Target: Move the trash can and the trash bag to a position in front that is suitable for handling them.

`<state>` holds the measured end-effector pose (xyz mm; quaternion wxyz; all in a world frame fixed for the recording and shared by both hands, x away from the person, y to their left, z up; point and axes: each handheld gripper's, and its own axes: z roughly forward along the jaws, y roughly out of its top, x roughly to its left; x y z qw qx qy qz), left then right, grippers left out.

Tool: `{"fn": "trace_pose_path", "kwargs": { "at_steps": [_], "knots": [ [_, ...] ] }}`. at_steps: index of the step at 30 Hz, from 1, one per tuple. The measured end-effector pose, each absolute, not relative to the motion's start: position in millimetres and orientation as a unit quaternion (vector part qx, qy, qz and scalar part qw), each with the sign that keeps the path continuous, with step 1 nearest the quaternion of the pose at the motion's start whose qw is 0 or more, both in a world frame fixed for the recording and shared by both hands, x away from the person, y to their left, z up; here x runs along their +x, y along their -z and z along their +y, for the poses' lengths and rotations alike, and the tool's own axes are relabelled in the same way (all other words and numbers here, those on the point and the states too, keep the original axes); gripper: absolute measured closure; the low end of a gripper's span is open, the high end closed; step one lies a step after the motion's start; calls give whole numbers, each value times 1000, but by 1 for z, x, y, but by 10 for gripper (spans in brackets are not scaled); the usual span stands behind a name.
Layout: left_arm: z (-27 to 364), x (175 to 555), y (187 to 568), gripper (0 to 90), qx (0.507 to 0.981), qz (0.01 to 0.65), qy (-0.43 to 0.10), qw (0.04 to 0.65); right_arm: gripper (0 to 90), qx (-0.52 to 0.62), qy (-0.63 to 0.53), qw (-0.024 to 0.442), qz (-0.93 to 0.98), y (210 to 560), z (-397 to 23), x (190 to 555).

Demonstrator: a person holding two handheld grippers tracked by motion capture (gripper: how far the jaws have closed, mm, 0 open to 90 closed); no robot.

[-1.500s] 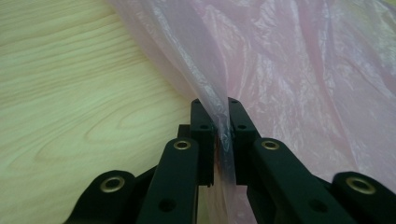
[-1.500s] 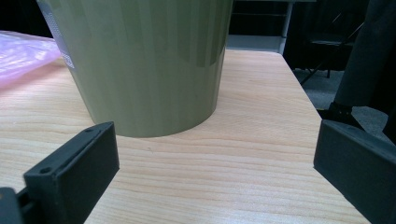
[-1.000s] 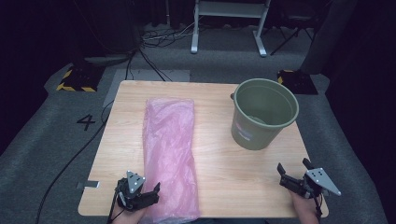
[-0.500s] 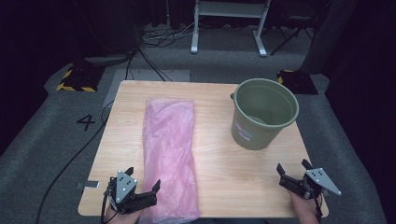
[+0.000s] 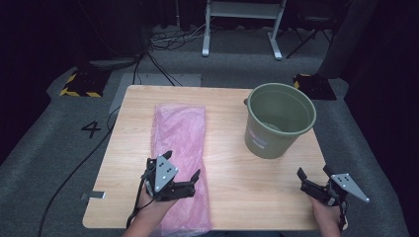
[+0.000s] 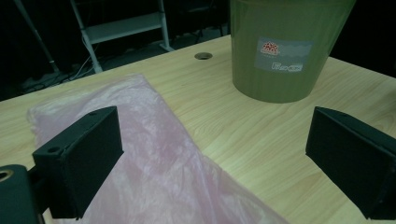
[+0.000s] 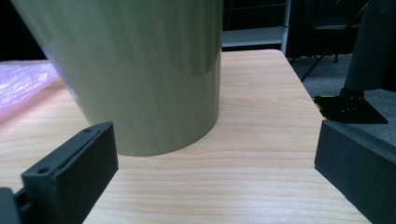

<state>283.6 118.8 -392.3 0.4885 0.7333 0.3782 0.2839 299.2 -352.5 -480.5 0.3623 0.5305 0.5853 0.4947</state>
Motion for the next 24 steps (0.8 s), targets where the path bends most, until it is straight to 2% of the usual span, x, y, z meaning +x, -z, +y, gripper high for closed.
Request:
{"fn": "trace_pose_path", "kwargs": {
  "at_steps": [2,9,14,24],
  "knots": [
    [114,294,393,35,734,382,-280,487,0,530,-485,375,586,478,-354,301],
    [101,343,380,8,719,404,-260,502,0,537,-472,375,590,471,-361,316],
    [74,367,376,6,719,406,-250,506,0,549,-475,370,579,461,-371,336],
    [48,417,392,4,703,396,-269,527,0,539,-478,381,579,443,-370,368]
  ]
}}
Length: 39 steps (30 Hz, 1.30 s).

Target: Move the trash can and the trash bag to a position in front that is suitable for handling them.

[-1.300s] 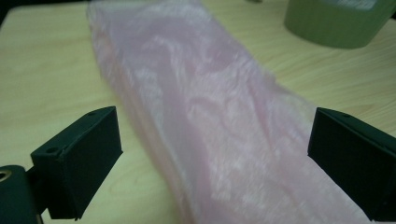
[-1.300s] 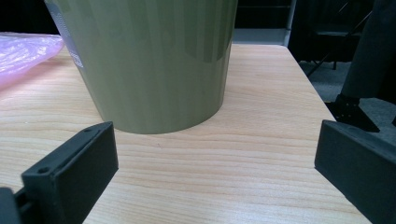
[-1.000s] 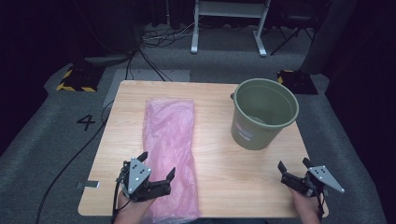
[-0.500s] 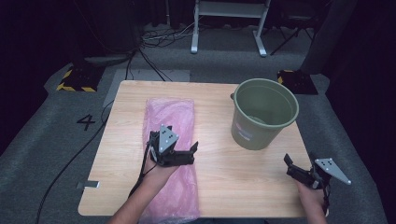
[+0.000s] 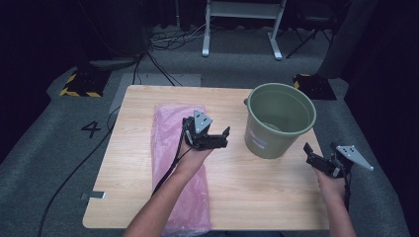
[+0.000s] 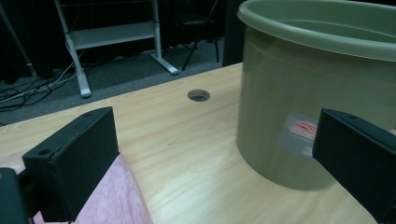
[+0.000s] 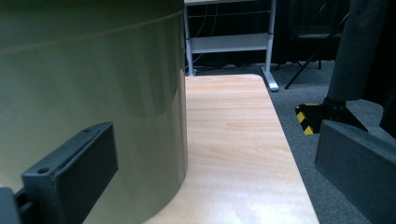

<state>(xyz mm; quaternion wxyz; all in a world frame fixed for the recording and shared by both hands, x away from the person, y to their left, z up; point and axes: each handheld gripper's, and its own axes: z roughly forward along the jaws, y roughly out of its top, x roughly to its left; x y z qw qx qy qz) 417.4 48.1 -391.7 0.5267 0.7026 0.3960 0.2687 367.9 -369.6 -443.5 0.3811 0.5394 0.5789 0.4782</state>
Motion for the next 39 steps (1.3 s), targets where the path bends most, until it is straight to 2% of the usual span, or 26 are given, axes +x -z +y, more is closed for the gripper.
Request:
{"fn": "trace_pose_path", "kwargs": {
  "at_steps": [10,12,16,19,23,26,33,39],
  "knots": [
    [36,464,404,0,678,409,-261,552,0,536,-492,386,567,430,-376,406],
    [33,473,408,0,676,415,-251,555,0,536,-490,388,567,430,-376,409],
    [25,489,416,0,676,426,-251,546,0,518,-489,422,561,435,-377,422],
    [17,506,422,0,676,431,-248,544,0,525,-490,416,558,440,-382,434],
    [11,525,426,0,657,454,-206,566,0,521,-495,408,563,448,-384,447],
    [10,538,429,0,655,439,-166,593,0,523,-470,400,587,451,-384,459],
    [-1,546,427,0,702,399,-194,557,0,502,-466,386,619,447,-382,476],
    [9,540,424,3,717,383,-180,554,2,476,-482,366,638,446,-381,478]
  ]
}}
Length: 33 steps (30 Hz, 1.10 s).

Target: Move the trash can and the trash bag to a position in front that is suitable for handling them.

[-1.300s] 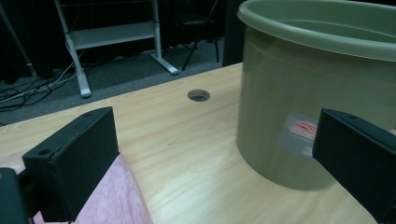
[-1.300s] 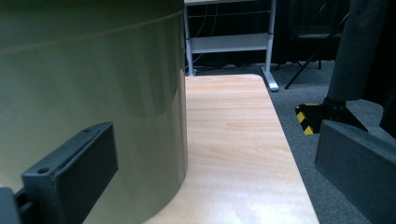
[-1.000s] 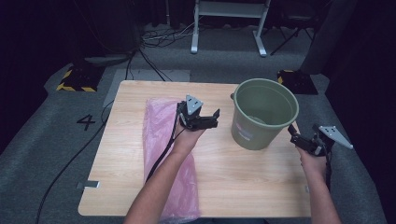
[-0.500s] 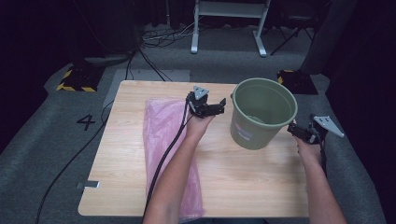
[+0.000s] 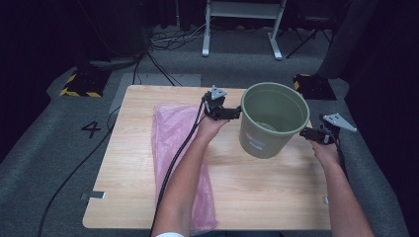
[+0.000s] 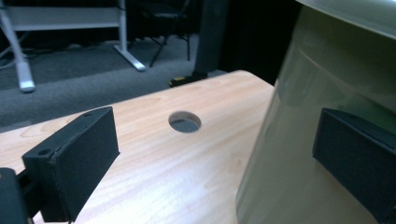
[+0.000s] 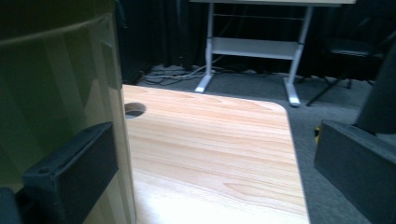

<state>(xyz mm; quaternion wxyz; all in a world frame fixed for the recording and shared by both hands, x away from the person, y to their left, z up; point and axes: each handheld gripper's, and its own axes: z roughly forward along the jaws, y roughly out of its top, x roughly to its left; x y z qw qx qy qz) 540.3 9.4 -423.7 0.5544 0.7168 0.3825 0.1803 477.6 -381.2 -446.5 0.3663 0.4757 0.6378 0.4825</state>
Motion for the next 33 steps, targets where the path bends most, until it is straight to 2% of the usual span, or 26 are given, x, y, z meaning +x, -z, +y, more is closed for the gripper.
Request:
{"fn": "trace_pose_path", "kwargs": {
  "at_steps": [7,11,17,29,33],
  "knots": [
    [33,510,419,3,736,375,-186,532,3,444,-507,330,661,448,-369,461],
    [48,480,418,8,736,372,-222,520,15,431,-500,313,683,443,-354,444],
    [71,443,422,4,746,366,-232,506,16,395,-495,313,708,437,-331,417],
    [103,418,425,14,723,420,-225,500,35,430,-493,296,696,432,-292,398],
    [107,416,425,10,718,431,-225,498,30,432,-490,305,693,432,-284,398]
  ]
}}
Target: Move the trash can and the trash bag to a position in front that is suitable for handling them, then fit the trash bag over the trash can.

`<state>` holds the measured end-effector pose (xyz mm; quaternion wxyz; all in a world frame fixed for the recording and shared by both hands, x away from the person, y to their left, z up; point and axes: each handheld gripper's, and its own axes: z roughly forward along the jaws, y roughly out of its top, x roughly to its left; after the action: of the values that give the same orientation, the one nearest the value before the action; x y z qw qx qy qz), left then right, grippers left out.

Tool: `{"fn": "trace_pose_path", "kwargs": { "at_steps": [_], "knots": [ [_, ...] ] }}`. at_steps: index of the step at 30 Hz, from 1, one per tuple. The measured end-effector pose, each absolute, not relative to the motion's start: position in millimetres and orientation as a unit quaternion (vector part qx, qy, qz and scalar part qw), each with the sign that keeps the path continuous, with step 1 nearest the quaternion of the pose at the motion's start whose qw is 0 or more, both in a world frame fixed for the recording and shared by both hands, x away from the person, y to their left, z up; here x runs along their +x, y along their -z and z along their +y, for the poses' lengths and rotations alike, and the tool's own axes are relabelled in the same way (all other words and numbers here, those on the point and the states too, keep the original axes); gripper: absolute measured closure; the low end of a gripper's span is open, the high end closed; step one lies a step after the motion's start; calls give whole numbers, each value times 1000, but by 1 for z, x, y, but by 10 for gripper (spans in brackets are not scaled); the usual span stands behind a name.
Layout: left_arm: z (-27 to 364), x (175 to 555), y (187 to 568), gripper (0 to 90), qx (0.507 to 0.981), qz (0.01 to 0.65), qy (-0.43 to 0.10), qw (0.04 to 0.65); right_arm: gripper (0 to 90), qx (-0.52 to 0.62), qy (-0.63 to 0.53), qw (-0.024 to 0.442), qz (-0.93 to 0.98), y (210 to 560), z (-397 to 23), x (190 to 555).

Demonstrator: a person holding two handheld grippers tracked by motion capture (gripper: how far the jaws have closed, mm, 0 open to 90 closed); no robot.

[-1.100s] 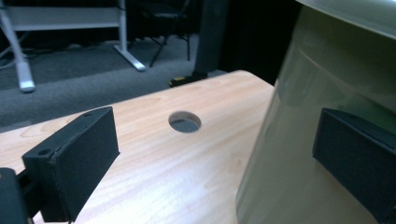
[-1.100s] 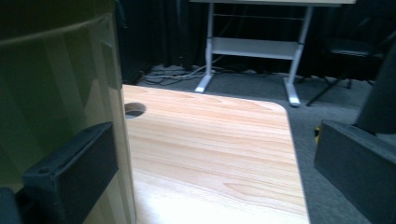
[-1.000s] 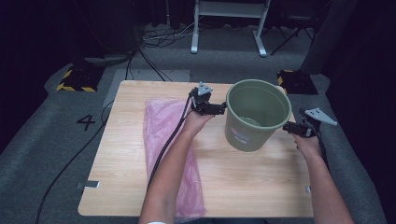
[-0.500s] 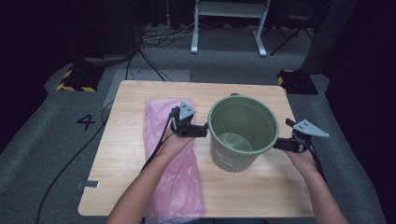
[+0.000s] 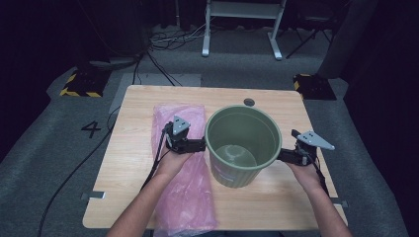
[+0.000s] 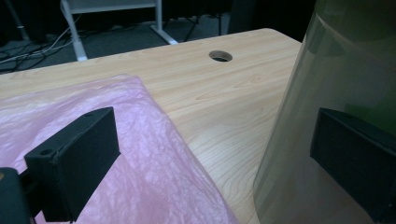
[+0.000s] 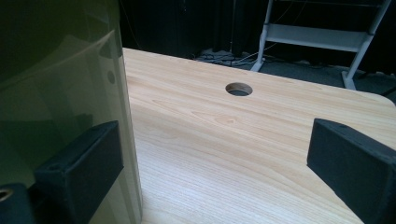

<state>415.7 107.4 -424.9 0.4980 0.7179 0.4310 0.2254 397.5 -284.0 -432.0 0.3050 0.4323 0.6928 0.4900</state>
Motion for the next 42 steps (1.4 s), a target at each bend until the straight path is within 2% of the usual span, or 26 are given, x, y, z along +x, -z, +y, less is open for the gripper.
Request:
{"fn": "trace_pose_path", "kwargs": {
  "at_steps": [6,14,19,24,28,32,37,42],
  "knots": [
    [112,415,423,0,723,428,-216,497,0,453,-492,281,689,430,-289,392],
    [133,388,421,0,715,437,-208,504,0,488,-498,294,654,428,-303,357],
    [150,365,424,2,709,436,-226,505,0,502,-505,296,637,438,-316,333],
    [166,349,434,1,695,456,-215,512,0,510,-492,299,639,452,-327,317],
    [179,349,448,1,688,486,-201,499,0,515,-486,295,641,464,-331,309],
    [194,351,460,1,684,508,-215,477,0,507,-493,299,641,473,-331,303],
    [212,357,465,6,671,539,-193,472,0,509,-512,294,627,483,-330,297],
    [213,365,476,8,688,561,-173,427,0,504,-505,287,639,488,-326,296]
  ]
}}
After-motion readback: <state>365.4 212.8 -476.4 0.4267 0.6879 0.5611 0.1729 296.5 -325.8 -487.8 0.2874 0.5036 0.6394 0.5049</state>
